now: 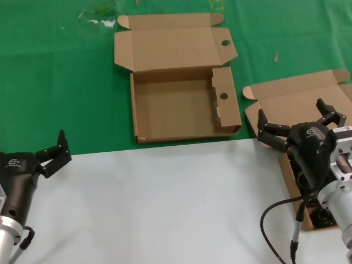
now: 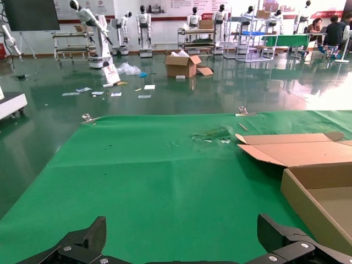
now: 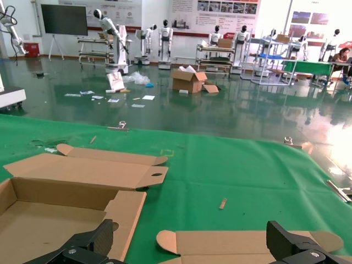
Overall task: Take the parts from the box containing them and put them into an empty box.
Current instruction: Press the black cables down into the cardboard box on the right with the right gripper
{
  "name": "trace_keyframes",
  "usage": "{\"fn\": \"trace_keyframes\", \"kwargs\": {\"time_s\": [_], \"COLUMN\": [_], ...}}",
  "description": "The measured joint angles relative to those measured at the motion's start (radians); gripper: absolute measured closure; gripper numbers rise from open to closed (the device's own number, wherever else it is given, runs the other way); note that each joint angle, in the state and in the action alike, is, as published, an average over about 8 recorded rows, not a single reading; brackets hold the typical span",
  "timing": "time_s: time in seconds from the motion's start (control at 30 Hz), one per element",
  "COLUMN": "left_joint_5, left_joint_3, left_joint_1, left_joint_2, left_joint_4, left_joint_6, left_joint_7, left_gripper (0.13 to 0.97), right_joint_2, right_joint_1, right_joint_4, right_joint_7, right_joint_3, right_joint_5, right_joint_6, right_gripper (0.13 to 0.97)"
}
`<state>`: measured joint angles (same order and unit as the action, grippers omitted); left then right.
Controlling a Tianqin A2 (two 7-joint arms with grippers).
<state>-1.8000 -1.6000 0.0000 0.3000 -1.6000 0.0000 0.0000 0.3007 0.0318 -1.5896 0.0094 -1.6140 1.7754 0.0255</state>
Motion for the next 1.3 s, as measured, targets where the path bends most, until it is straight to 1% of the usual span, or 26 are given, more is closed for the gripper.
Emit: {"fn": "trace_keyframes", "kwargs": {"time_s": [0.57,0.87,0.97,1.07,1.17,1.3], "left_joint_5": [0.000,0.000,0.000,0.000,0.000,0.000], "left_joint_3": [0.000,0.000,0.000,0.000,0.000,0.000], "left_joint_1": [0.000,0.000,0.000,0.000,0.000,0.000], "left_joint_2": [0.000,0.000,0.000,0.000,0.000,0.000], "left_joint_4": [0.000,0.000,0.000,0.000,0.000,0.000], "left_joint_6": [0.000,0.000,0.000,0.000,0.000,0.000], "left_joint_7": [0.000,0.000,0.000,0.000,0.000,0.000], "left_gripper": [0.132,0.149,0.180,0.211,0.232,0.306], "right_joint_2": [0.000,0.000,0.000,-0.015,-0.042,-0.065], "right_joint_1": [0.000,0.000,0.000,0.006,0.015,0.025], "right_joint_4": [0.000,0.000,0.000,0.017,0.046,0.084], "right_joint_7": [0.000,0.000,0.000,-0.028,-0.091,-0.187], "right_joint_3": [0.000,0.000,0.000,0.023,0.068,0.129], "right_joint_5": [0.000,0.000,0.000,0.001,0.005,0.009], "right_joint_6": [0.000,0.000,0.000,0.021,0.063,0.123], "right_gripper": [0.129,0.129,0.129,0.129,0.129,0.129]}}
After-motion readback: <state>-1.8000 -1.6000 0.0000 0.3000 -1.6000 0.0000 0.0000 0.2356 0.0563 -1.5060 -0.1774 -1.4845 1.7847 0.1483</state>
